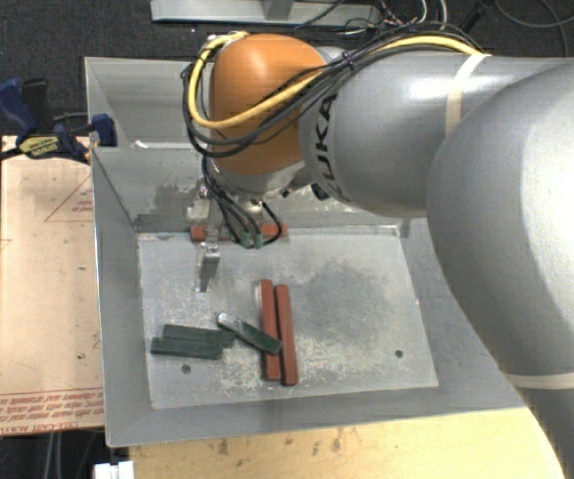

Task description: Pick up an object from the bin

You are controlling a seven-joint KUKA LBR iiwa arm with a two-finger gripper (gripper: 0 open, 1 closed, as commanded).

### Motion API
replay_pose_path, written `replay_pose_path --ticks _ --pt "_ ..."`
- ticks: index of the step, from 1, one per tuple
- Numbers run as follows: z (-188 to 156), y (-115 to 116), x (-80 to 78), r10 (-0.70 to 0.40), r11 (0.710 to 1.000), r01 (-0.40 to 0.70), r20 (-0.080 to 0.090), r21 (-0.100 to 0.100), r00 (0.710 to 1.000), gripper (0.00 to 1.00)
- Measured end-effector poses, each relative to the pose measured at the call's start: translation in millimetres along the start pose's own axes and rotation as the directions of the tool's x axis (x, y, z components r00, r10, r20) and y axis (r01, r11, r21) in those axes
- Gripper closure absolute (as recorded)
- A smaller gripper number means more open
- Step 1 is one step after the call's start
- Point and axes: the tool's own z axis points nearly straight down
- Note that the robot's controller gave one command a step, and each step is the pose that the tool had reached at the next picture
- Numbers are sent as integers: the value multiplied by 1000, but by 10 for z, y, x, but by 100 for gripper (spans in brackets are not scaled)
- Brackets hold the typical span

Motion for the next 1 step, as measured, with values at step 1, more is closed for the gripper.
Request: replay_pose_path --ticks 1 --pt "545 -66 488 -59 998 59 4 0 998 0"
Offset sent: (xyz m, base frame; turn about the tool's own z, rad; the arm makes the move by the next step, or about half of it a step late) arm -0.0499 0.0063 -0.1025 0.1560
